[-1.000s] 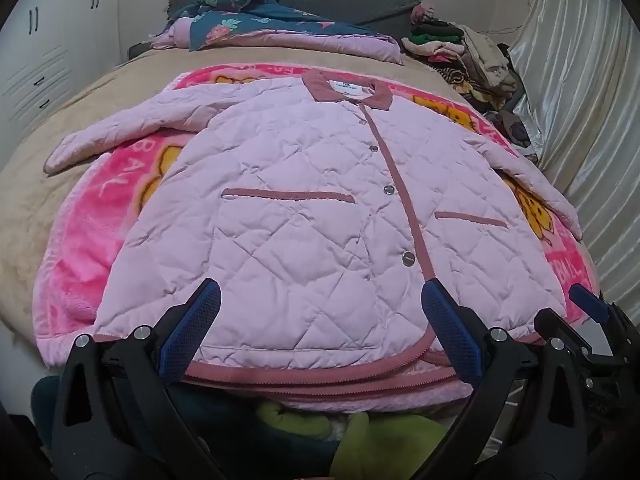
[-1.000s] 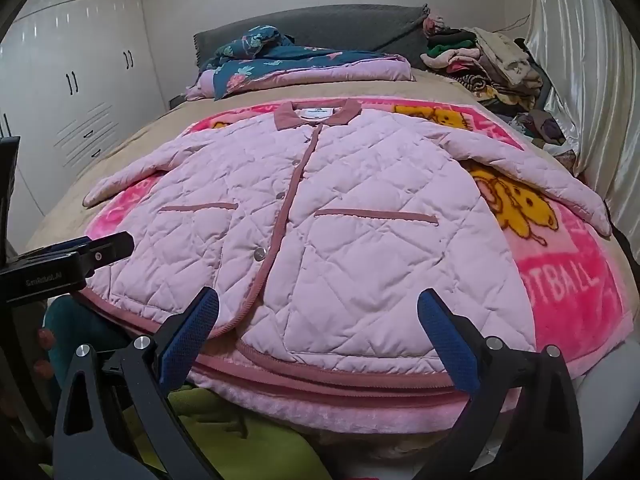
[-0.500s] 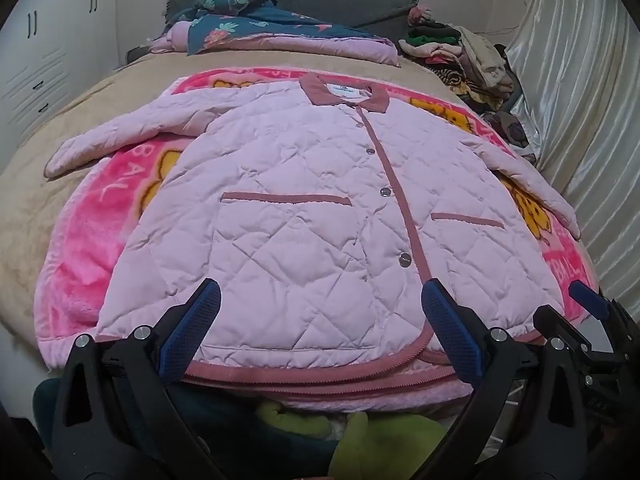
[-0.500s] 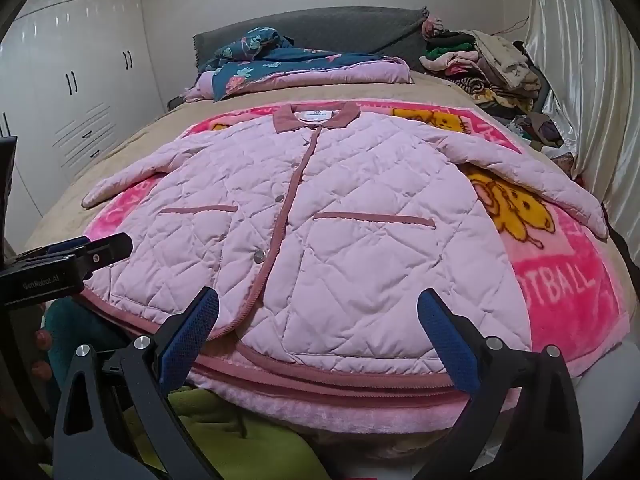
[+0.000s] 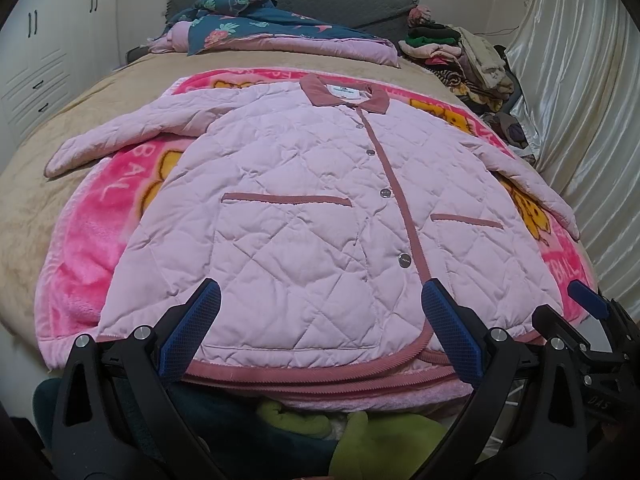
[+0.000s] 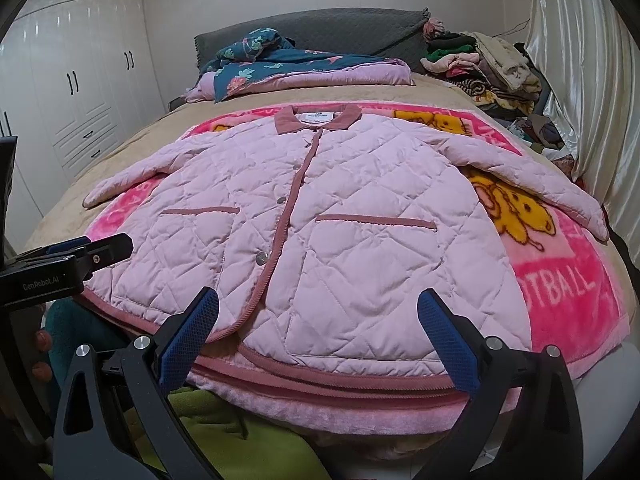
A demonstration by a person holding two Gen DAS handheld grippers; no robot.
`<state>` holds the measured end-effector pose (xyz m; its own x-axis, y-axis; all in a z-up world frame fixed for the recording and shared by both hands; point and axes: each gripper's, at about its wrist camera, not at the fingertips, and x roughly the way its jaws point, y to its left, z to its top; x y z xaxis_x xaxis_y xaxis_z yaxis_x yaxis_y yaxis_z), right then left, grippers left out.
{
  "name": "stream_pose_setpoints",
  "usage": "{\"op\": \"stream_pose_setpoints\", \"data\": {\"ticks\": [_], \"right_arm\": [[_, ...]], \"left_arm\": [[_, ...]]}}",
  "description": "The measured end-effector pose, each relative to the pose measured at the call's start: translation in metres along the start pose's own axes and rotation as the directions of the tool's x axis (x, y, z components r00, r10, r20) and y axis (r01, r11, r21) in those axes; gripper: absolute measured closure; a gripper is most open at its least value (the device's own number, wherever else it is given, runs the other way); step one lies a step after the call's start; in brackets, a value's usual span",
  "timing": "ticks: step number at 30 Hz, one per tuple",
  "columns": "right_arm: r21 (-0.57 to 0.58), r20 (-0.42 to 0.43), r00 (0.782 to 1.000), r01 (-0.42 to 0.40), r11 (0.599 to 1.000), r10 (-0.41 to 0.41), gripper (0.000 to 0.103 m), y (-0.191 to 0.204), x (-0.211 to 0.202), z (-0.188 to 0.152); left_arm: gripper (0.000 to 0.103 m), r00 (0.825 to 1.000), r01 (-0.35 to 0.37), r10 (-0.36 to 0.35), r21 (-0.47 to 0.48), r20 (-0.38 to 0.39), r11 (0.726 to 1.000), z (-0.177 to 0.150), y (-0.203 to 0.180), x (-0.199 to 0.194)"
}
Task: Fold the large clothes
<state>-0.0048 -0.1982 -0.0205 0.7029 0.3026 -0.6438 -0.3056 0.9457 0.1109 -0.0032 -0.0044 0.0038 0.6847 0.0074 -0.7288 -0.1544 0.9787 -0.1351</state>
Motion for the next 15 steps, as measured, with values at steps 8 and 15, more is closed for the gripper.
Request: {"op": "stream_pose_setpoints", "data": {"ticks": [8, 15], "right_arm": [[-0.002, 0.002, 1.000, -0.001, 1.000, 0.001, 0.004, -0.0001, -0.0006, 0.0000], [0.000, 0.004, 1.000, -0.002, 1.000, 0.002, 0.004, -0.0011, -0.0009, -0.0002]], "left_arm": [[0.009, 1.000, 0.000, 0.000, 0.000, 0.000, 1.000, -0.0001, -0.0001, -0.0001], [0.009, 1.000, 0.000, 0.000, 0.000, 0.000, 1.000, -0.0001, 0.0002, -0.0002]]}}
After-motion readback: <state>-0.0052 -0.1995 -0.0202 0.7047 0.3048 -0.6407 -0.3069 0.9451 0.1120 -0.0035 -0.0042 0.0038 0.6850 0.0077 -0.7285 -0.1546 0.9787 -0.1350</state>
